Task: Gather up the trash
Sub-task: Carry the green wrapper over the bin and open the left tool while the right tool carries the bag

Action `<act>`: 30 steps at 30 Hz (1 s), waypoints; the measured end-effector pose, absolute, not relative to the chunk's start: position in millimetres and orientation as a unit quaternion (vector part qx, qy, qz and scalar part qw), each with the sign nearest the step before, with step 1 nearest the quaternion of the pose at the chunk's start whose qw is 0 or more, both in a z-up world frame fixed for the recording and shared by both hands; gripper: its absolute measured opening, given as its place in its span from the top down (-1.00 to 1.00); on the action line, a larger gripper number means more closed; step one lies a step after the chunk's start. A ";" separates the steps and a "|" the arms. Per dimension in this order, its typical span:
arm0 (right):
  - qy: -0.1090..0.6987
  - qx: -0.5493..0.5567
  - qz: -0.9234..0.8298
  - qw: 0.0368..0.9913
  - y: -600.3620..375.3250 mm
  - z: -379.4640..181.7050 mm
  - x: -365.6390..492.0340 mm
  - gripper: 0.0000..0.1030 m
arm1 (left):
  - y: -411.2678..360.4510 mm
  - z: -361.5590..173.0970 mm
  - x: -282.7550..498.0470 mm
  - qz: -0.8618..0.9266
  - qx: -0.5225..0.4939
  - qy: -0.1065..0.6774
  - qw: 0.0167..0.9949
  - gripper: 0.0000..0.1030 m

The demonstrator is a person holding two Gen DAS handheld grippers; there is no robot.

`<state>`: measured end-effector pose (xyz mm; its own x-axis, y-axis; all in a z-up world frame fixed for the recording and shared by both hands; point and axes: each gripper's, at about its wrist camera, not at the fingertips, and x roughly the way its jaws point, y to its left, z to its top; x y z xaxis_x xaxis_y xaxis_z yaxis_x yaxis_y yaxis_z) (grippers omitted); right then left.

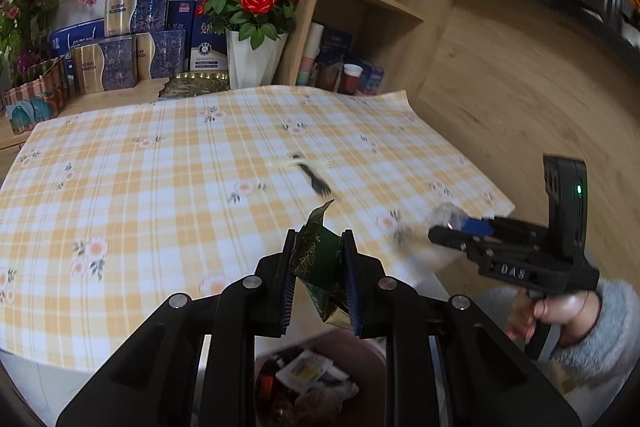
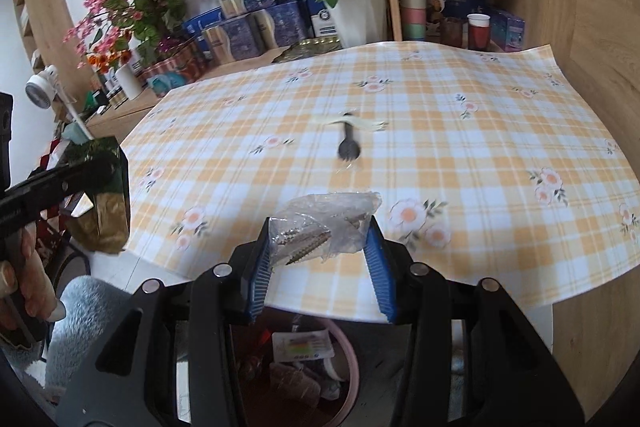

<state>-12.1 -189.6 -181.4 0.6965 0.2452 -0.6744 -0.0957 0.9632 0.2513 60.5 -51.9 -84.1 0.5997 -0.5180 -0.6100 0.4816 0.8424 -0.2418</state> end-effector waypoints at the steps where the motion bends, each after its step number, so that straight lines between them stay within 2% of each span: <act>1: 0.379 0.098 0.095 0.915 -187.1 -182.4 -15.3 0.12 | -49.7 -87.1 53.8 -0.277 -0.022 0.351 0.894 0.59; 14: 0.390 0.084 0.106 0.911 -169.5 -203.2 -49.4 0.12 | -41.4 -142.2 6.1 -0.284 0.003 0.392 0.875 0.59; 30: 0.405 0.108 0.125 0.899 -167.0 -231.8 -57.8 0.12 | -58.8 -224.2 2.0 -0.300 0.042 0.484 0.821 0.58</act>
